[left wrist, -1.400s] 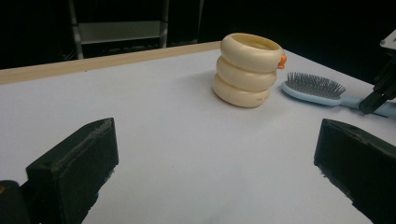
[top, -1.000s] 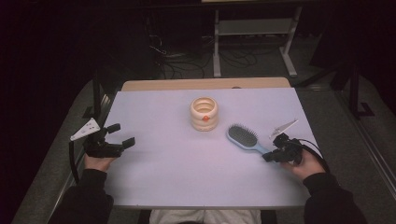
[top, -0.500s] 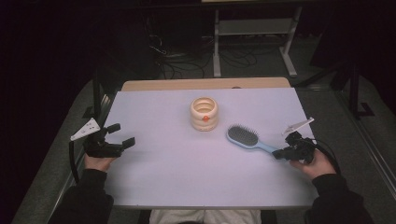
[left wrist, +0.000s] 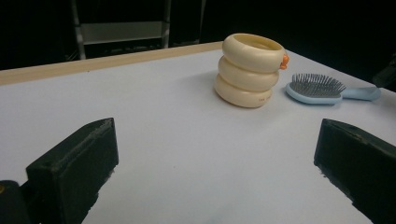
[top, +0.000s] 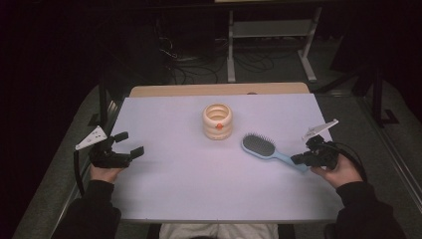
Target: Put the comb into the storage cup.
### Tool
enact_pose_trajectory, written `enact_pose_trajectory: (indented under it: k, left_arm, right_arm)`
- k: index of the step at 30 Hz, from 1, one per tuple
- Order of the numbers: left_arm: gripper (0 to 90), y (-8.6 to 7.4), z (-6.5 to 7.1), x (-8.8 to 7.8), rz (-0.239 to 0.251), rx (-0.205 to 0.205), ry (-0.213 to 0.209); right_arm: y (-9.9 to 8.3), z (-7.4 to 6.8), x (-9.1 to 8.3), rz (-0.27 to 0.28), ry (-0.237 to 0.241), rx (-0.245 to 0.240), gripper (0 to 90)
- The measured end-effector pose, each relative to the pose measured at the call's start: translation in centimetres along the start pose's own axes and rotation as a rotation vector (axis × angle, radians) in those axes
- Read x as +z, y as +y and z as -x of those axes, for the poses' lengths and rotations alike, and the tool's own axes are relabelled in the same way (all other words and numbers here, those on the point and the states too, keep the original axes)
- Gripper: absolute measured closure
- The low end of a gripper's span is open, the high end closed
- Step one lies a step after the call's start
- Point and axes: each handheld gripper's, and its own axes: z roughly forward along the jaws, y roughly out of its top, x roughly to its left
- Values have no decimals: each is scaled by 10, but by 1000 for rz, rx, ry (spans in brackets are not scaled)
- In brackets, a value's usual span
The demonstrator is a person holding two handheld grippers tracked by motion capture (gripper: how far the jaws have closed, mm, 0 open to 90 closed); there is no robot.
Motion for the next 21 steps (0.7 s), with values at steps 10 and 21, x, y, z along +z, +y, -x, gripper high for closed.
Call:
enact_pose_trajectory:
  k: [10,21]
  left_arm:
    - [0,0,0,0,2,-1,0]
    - [0,-1,-1,1,-3,-3,-2]
  right_arm:
    - [18,-5,-8,-9,-16,-42,825]
    - [36,-6,-2,-25,-34,-59,615]
